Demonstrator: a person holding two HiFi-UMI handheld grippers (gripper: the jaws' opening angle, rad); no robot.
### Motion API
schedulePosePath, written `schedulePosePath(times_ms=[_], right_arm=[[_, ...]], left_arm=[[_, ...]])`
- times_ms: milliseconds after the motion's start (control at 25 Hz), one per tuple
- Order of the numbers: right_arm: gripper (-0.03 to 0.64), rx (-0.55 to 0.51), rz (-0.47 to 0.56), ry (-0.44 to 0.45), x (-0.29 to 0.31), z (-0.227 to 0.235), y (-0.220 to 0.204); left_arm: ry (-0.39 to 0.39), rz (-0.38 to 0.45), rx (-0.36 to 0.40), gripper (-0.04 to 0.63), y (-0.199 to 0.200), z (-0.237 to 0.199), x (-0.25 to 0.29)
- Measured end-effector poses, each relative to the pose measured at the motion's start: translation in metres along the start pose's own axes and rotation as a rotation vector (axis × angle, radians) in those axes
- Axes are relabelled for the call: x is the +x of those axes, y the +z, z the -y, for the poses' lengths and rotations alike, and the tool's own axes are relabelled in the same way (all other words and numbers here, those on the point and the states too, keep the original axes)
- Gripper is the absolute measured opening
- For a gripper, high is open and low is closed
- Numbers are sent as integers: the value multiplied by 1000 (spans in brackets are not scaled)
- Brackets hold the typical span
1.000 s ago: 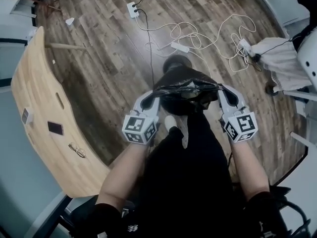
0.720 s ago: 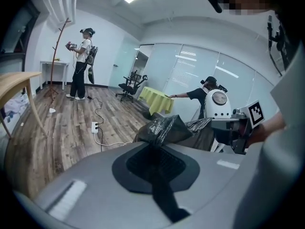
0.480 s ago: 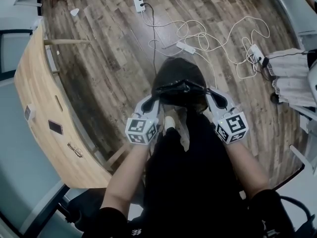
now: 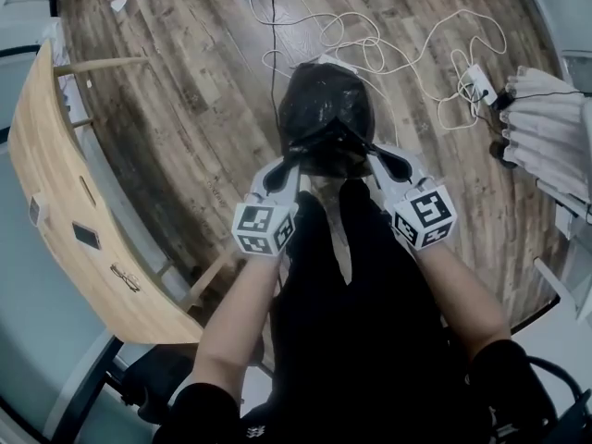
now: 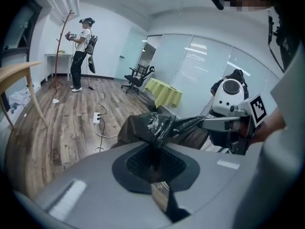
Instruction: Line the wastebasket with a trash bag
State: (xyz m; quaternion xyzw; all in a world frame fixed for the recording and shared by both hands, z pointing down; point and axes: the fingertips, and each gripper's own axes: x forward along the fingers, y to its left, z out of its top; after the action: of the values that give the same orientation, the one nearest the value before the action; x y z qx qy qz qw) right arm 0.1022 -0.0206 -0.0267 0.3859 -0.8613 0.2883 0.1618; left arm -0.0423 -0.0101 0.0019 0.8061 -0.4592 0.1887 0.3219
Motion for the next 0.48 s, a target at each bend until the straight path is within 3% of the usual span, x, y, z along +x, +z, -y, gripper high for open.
schedulePosePath(times_ms=[480], right_arm=[[2, 41, -26, -51, 25, 2, -28]], left_arm=[[-70, -22, 7, 6, -29, -18, -1]])
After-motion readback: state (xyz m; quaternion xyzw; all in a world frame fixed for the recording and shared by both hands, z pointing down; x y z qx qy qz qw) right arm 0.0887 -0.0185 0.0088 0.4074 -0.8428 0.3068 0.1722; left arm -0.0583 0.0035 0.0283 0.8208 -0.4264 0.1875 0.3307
